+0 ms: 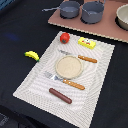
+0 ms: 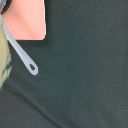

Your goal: Interact with the objects in diverse but meaningful ways.

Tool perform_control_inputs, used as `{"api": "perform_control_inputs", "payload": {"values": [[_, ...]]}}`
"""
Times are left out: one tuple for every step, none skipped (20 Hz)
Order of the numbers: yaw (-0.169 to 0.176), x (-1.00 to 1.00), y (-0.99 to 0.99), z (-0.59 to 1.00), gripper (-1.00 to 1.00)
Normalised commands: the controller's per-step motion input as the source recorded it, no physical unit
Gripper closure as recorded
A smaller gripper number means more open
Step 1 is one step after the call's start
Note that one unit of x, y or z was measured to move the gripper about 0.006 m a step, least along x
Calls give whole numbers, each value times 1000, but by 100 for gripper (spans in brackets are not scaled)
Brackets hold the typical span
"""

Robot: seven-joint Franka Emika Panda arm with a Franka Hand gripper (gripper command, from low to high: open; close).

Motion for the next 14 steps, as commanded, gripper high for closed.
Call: {"api": "perform_control_inputs", "payload": {"values": [[0,0,-29,-46,-100],[0,131,-31,-89,-100],[-24,154,-86,-97,-100],[-51,120,-314,-169,-100],[-76,306,-246,-126,-100],[-78,577,-51,-91,-100],[-81,720,-17,-71,-100],[-88,686,-77,-120,-100],[-91,634,-91,-211,-100],[-96,646,-83,-269,-100],[-96,660,-51,-246,-100],[-96,677,0,-217,-100],[-100,709,0,-194,-100],[-100,714,0,-200,-100]]}}
